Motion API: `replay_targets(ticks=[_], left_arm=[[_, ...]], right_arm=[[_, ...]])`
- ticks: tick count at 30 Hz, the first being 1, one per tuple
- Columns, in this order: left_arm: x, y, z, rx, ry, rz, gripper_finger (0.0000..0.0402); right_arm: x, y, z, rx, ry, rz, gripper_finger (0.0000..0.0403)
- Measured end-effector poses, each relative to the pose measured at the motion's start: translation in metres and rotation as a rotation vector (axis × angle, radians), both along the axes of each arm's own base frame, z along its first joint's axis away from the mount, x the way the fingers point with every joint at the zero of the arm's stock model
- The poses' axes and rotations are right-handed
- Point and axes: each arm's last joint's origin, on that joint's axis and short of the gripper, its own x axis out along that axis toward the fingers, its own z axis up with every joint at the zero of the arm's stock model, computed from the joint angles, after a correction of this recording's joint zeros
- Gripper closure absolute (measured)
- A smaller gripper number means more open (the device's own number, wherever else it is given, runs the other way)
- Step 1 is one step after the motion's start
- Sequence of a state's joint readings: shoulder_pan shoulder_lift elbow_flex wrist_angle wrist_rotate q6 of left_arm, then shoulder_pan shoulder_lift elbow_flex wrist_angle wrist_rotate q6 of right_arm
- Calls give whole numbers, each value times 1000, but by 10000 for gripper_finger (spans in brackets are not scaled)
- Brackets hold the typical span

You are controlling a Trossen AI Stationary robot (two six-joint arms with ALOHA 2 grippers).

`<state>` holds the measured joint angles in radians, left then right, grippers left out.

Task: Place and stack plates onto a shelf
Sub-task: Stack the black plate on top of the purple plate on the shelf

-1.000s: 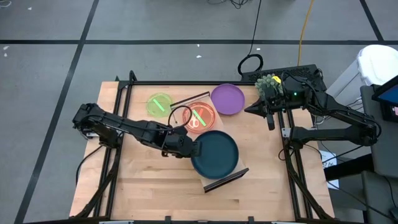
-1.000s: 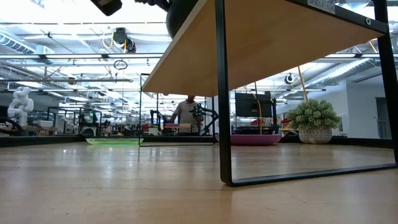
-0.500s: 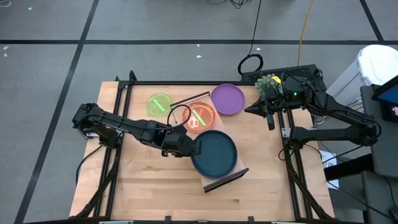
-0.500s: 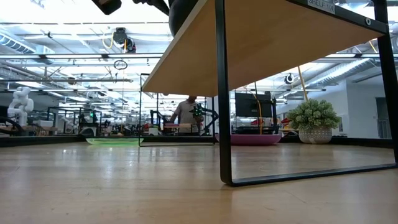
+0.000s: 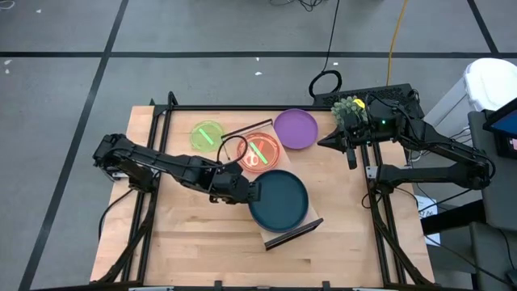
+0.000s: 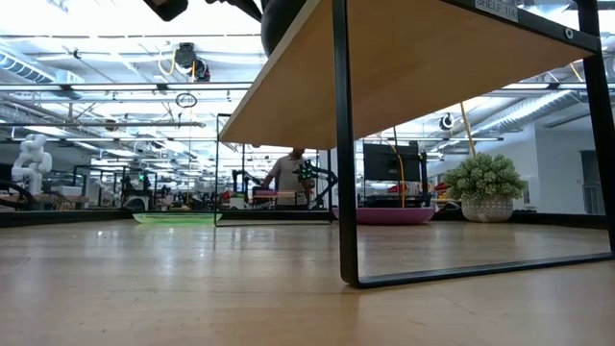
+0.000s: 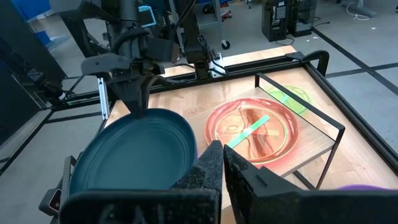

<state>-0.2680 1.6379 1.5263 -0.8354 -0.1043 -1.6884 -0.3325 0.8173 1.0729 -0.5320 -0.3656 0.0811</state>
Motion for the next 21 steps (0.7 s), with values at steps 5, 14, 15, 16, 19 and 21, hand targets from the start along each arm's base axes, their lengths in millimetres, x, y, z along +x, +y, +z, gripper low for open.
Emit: replay_targets(ticks=[5,14,15,16,19,21], left_arm=[[-4,0,5,-21,-7,-14,313],[-4,-1,5,-51,-2,-68,313],[-5,-1,7,-52,-8,-68,313],[-7,-1,10,-50,-15,-74,313],[-14,3,20,-47,-47,-80,313],[-18,7,25,-36,-56,-84,313]], right_arm=[[0,0,0,0,0,0,403],[0,0,0,0,0,0,403],[0,0,0,0,0,0,403],[0,0,0,0,0,0,403],[0,0,0,0,0,-1,403],[0,0,0,0,0,0,403]])
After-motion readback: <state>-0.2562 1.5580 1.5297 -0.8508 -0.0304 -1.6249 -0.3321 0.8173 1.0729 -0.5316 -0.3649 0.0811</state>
